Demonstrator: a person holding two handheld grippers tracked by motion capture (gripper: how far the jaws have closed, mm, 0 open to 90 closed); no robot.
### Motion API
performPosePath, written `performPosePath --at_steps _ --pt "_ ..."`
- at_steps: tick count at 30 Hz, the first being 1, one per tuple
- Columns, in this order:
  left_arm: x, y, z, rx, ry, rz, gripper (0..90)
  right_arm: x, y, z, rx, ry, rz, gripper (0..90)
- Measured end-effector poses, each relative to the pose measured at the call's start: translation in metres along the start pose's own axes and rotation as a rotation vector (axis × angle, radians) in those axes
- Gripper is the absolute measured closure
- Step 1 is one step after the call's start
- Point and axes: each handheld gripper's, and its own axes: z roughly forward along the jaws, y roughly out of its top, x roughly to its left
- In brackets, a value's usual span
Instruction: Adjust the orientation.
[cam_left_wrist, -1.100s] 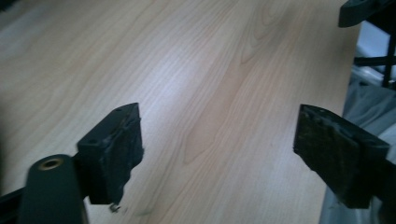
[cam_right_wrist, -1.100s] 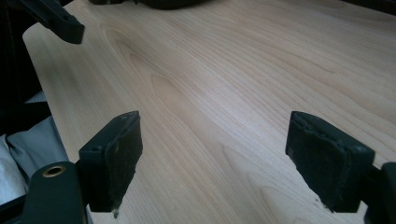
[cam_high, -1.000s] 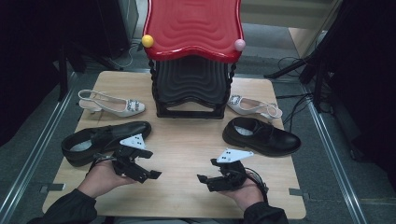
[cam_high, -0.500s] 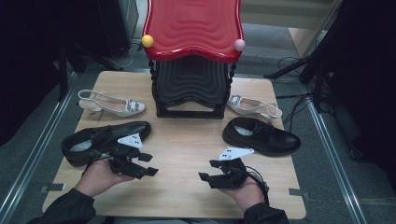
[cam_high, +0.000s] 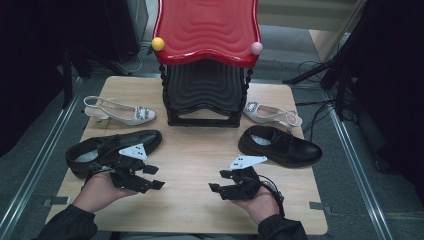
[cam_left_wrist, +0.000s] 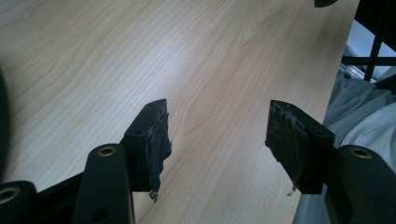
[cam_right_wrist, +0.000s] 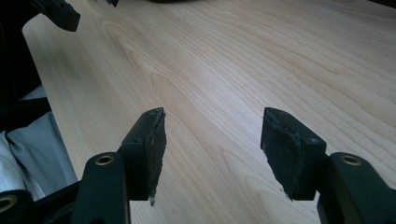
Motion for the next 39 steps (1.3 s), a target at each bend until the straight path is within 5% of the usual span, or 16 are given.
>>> performPosePath --at_steps 22,39 --pt "0.01 -0.024 -0.031 -0.029 0.089 -0.05 34.6 0.003 0.017 0.018 0.042 0.042 -0.091 39.7" --pt "0.02 -0.037 -0.055 -0.037 0.144 -0.099 36.7 0.003 0.022 0.025 0.058 0.059 -0.1 39.6"
